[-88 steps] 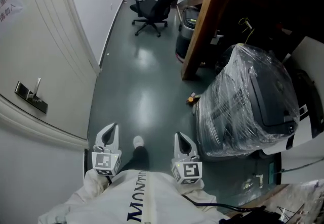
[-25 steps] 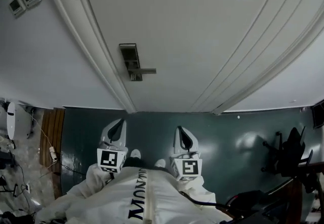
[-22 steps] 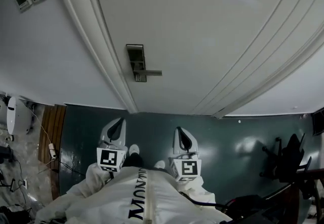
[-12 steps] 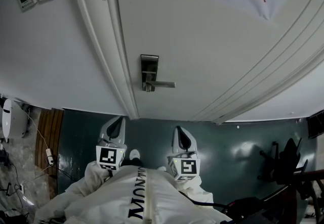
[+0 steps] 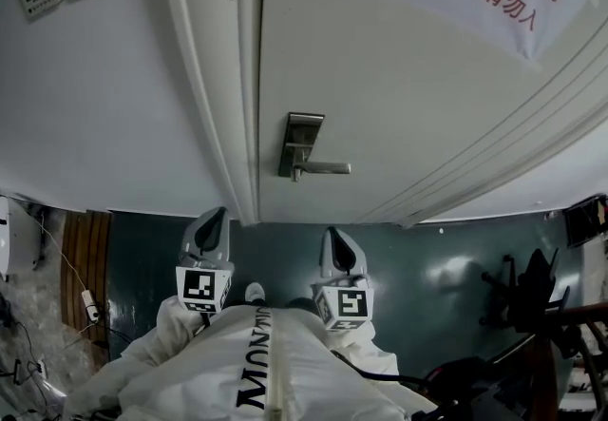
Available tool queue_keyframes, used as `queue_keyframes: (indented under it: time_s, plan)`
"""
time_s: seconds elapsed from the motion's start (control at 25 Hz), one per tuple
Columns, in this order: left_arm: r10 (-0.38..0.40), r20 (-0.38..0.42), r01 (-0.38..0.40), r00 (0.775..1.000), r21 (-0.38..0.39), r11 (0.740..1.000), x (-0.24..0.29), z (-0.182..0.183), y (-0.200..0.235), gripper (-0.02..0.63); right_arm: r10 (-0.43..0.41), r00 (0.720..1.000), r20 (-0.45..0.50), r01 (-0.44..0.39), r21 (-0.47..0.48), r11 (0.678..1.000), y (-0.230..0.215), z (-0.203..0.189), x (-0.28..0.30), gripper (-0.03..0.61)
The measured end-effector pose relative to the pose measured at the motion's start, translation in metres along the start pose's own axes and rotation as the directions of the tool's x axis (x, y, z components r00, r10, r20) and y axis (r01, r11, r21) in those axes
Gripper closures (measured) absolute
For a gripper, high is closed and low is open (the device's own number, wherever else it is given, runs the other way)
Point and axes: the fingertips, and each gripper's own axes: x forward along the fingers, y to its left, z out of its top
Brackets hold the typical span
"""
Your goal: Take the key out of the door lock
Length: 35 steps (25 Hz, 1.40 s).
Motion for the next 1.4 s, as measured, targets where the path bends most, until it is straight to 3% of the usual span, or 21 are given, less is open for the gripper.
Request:
queue_keyframes:
  time_s: [0.36, 0.6, 0.72, 0.8, 0.84, 1.0, 1.12, 1.4]
  plan:
    - [0.031, -0.012, -0.031, 0.999, -0.011, 0.999, 0.012, -0.009, 0.018, 0.614, 0.014, 0.999, -0.039, -0.012, 0.049, 0.999, 0.000, -0.012, 0.029, 0.577]
    - [0.021, -0.018, -0.021, 1.000, -0.004, 1.000, 0.018, -0.010, 0.017, 0.614, 0.076, 0.994, -0.081, -0.061, 0.172, 0.983, 0.002, -0.029, 0.044, 0.545]
    - [0.016, -0.022, -0.016, 1.000, -0.001, 1.000, 0.019, -0.012, 0.016, 0.614, 0.111, 0.990, -0.082, -0.084, 0.286, 0.954, 0.002, -0.036, 0.052, 0.528]
    - [0.016, -0.024, -0.016, 1.000, 0.003, 1.000, 0.019, -0.012, 0.016, 0.614, 0.157, 0.985, -0.066, -0.114, 0.428, 0.897, 0.002, -0.041, 0.058, 0.489]
    - [0.017, -0.027, -0.017, 1.000, 0.005, 1.000, 0.018, -0.012, 0.016, 0.614, 0.181, 0.982, -0.050, -0.131, 0.508, 0.851, 0.002, -0.043, 0.062, 0.463]
    - [0.019, -0.036, -0.018, 0.999, 0.009, 1.000, 0.015, -0.012, 0.019, 0.614, 0.248, 0.968, 0.040, -0.185, 0.779, 0.598, 0.000, -0.052, 0.078, 0.409]
    - [0.024, -0.044, -0.023, 0.999, 0.016, 1.000, 0.013, -0.014, 0.024, 0.614, 0.252, 0.964, 0.081, -0.186, 0.885, 0.426, -0.004, -0.060, 0.089, 0.403]
    - [0.029, -0.068, -0.026, 0.997, 0.040, 0.999, 0.004, -0.018, 0.031, 0.614, 0.247, 0.956, 0.161, -0.215, 0.954, 0.208, -0.010, -0.079, 0.116, 0.409]
